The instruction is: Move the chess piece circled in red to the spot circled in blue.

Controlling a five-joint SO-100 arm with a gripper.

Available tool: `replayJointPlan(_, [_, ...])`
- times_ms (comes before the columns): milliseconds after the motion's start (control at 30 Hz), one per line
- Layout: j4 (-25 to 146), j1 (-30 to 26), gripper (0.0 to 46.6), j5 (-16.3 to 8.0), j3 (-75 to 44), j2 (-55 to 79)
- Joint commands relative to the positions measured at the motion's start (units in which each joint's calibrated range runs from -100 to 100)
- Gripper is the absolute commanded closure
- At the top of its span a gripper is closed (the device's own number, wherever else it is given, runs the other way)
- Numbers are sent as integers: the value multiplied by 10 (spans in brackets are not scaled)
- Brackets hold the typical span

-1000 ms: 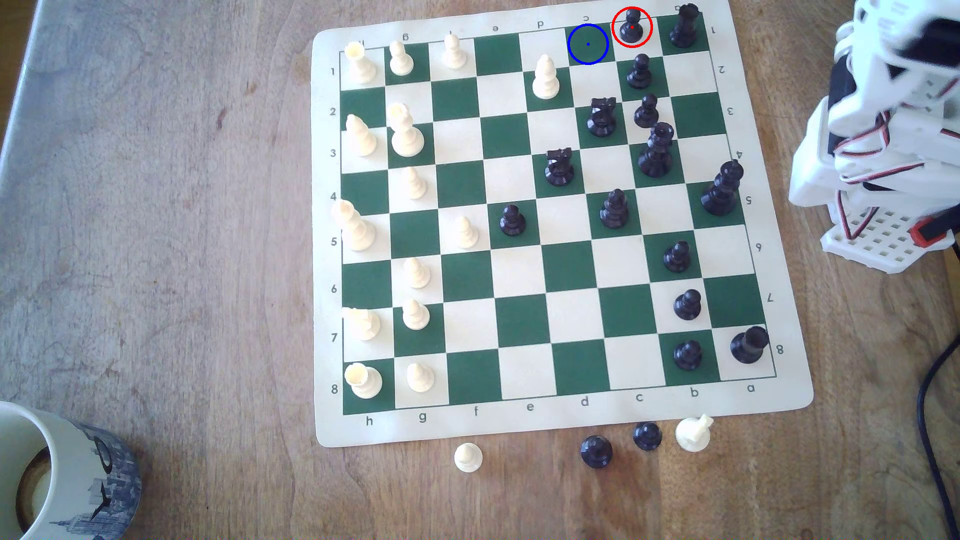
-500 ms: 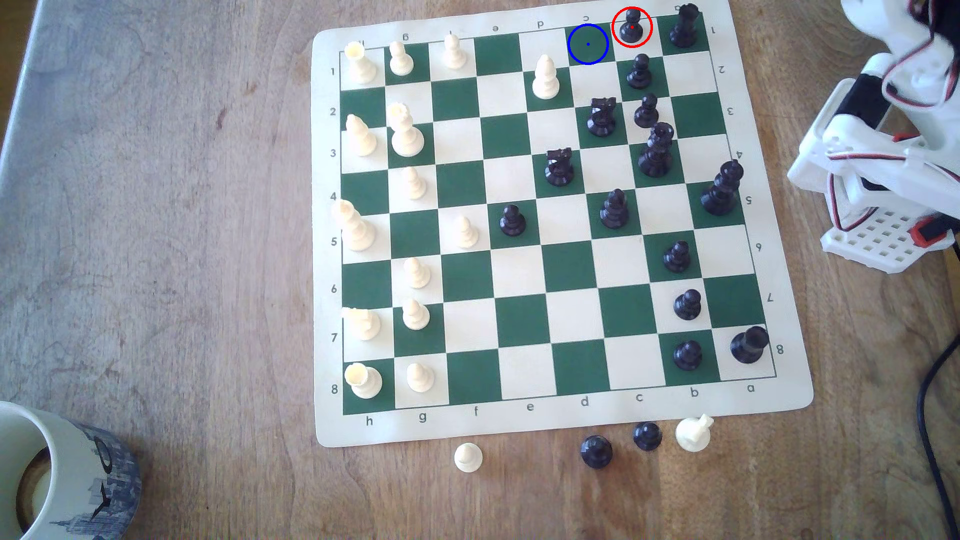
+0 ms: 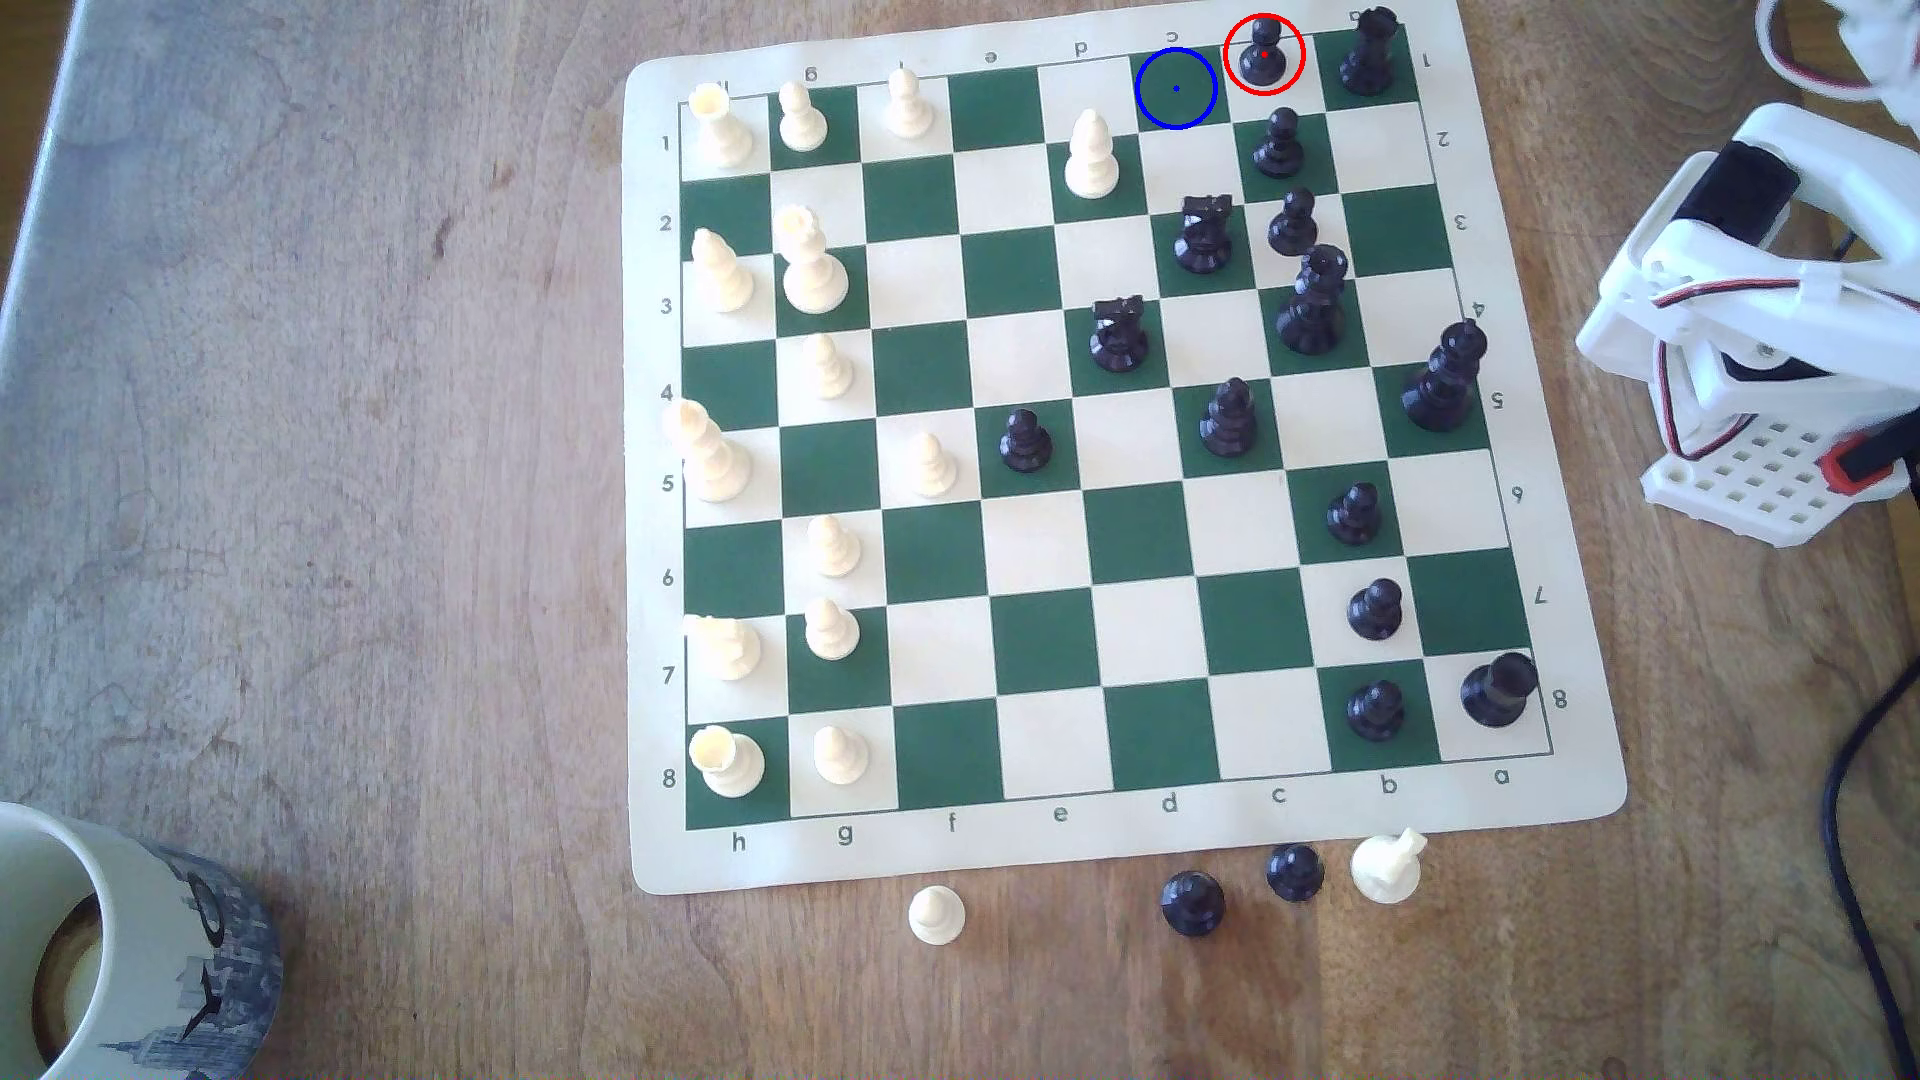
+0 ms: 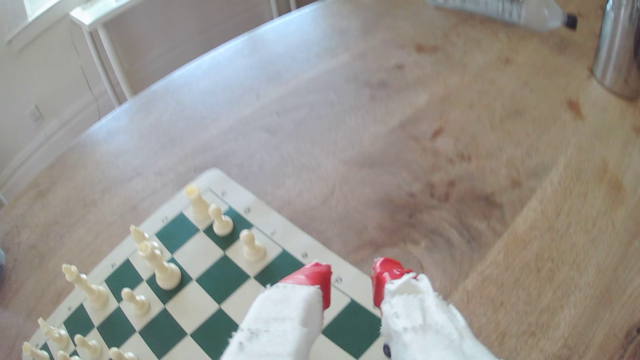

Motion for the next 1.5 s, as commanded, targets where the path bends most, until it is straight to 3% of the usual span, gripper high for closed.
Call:
replayJointPlan(0, [62,8,387,-9,-80,98])
replayJointPlan(300, [117,18,375,-27,-187,273])
replayJointPlan(767, [91,38,340,-28,-175,408])
replayJointPlan(1467, [3,46,334,-27,-186,574])
